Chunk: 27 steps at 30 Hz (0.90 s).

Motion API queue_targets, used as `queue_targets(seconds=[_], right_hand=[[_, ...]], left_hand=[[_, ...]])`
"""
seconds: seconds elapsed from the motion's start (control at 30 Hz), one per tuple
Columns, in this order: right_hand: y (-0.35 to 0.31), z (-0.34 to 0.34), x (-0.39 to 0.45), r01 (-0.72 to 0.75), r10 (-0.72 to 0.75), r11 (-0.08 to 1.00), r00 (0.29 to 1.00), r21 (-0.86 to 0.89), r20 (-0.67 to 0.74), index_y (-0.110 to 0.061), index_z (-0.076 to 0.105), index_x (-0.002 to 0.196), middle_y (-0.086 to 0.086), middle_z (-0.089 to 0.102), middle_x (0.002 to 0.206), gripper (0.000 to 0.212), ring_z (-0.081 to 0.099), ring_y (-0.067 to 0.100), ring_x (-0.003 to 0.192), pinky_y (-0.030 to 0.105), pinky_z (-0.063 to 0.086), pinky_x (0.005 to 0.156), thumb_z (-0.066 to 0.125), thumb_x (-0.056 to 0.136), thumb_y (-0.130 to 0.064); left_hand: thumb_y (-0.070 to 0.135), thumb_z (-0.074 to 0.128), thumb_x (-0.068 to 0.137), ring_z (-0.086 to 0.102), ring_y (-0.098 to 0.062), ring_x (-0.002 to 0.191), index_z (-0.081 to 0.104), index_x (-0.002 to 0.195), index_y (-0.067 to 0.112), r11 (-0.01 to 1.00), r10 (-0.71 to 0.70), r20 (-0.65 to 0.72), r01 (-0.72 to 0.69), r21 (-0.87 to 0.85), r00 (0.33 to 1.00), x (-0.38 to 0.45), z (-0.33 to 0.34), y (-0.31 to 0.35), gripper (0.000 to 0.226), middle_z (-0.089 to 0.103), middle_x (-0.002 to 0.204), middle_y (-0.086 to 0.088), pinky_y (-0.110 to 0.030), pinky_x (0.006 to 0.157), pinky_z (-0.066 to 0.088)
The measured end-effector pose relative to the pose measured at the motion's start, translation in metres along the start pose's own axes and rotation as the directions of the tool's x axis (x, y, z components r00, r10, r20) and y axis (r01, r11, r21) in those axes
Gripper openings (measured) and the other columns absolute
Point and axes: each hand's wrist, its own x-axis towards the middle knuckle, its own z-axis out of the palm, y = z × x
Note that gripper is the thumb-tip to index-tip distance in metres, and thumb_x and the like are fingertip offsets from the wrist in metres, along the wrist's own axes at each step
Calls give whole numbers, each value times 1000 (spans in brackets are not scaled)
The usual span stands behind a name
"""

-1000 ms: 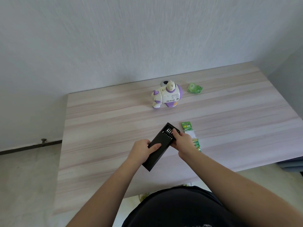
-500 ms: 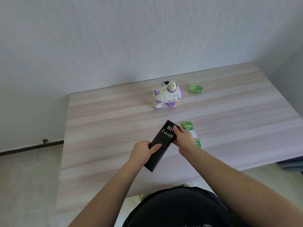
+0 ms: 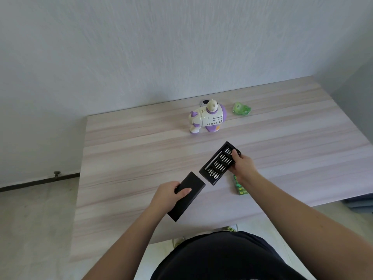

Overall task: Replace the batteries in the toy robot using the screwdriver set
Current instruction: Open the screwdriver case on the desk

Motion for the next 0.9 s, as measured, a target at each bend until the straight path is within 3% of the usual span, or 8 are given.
queue_targets(seconds=[0.23, 0.47, 0.63, 0.77, 0.9], right_hand=[[4, 1, -6, 5, -7, 1000, 999, 21, 52, -4, 58, 112, 7, 67, 92, 22, 66, 21, 83, 32, 55, 71, 49, 101, -20], [16, -2, -14, -34, 37, 999, 989, -19, 140, -5, 56, 118, 10, 66, 102, 23, 67, 21, 85, 29, 58, 68, 50, 101, -19], [39, -5, -21, -93, 101, 994, 983, -58, 154, -2, 55, 117, 12, 67, 102, 24, 67, 24, 87, 31, 56, 70, 50, 100, -19], [45, -5, -23, -140, 151, 986, 978, -85, 142, -5, 57, 115, 11, 68, 102, 22, 68, 24, 88, 31, 56, 70, 51, 100, -20], [50, 1, -26, -150, 165, 981, 979, -122, 122, -10, 59, 110, 8, 67, 99, 17, 67, 22, 85, 31, 56, 70, 52, 100, -21]], left_hand=[[40, 57, 94, 61, -13, 82, 61, 101, 20, 930, -120, -9, 110, -350, 993, -1, 2, -9, 22, 66, 91, 3, -25, 64, 44], [25, 47, 101, 63, -21, 101, 55, 111, 27, 794, -241, 3, 199, -574, 970, 5, 14, -32, 13, 67, 108, 0, -41, 89, 51], [23, 53, 98, 63, -21, 97, 56, 115, 23, 800, -254, -39, 188, -570, 966, 11, 18, -41, 18, 66, 106, 0, -41, 85, 54], [22, 61, 93, 61, -15, 84, 57, 119, 15, 863, -259, -133, 167, -476, 957, 11, 16, -54, 27, 64, 95, 4, -28, 66, 49], [16, 66, 89, 60, -9, 81, 47, 131, 20, 881, -259, -185, 153, -449, 948, 10, 12, -68, 47, 63, 96, 7, -23, 62, 44]])
